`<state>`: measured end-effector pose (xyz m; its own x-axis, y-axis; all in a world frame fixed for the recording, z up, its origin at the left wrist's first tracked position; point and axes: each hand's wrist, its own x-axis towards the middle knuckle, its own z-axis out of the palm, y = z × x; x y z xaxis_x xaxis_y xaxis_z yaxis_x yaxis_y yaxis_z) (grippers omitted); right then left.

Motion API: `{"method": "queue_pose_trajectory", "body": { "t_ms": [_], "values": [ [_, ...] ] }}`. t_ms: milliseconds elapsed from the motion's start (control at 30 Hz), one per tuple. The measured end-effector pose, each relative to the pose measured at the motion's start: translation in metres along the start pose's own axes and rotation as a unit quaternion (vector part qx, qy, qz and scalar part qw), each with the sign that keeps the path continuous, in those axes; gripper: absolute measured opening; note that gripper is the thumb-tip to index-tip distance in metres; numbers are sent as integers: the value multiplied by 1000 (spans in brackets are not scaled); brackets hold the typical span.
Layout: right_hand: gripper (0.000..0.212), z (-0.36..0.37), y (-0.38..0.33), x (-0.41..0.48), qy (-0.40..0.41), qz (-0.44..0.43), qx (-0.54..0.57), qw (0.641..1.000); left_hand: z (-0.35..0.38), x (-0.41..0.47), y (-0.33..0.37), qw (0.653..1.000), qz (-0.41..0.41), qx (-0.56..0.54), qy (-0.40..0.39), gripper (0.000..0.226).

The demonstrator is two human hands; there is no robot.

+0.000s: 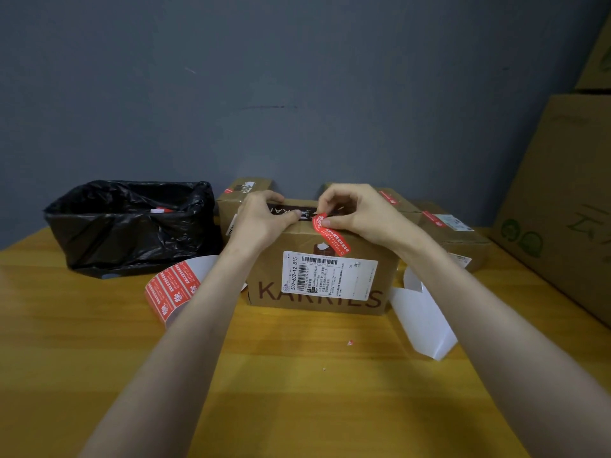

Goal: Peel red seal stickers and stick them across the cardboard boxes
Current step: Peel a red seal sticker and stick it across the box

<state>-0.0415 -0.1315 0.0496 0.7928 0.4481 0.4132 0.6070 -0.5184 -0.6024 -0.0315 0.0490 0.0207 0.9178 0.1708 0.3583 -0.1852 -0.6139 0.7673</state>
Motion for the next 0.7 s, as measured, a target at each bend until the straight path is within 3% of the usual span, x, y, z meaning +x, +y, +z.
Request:
{"method": "queue_pose_trajectory", "body": {
  "t_ms": [200, 333, 367, 500, 700],
  "values": [
    [23, 2, 3, -7, 34, -5, -40, 999, 2, 1, 1, 1000, -9, 1, -10, 45],
    [66, -1, -2, -7, 20, 28, 38, 999, 0, 1, 1, 1000, -12, 13, -19, 41],
    [62, -1, -2, -6, 16, 33, 30, 999, -1, 1, 2, 999, -6, 24, -22, 38],
    [12, -2, -4, -6, -3, 44, -8, 999, -3, -3, 14, 985, 53, 162, -13, 25],
    [7, -6, 0, -7, -3, 42, 30, 999, 0, -8, 16, 986, 66, 144, -52, 28]
  ]
}}
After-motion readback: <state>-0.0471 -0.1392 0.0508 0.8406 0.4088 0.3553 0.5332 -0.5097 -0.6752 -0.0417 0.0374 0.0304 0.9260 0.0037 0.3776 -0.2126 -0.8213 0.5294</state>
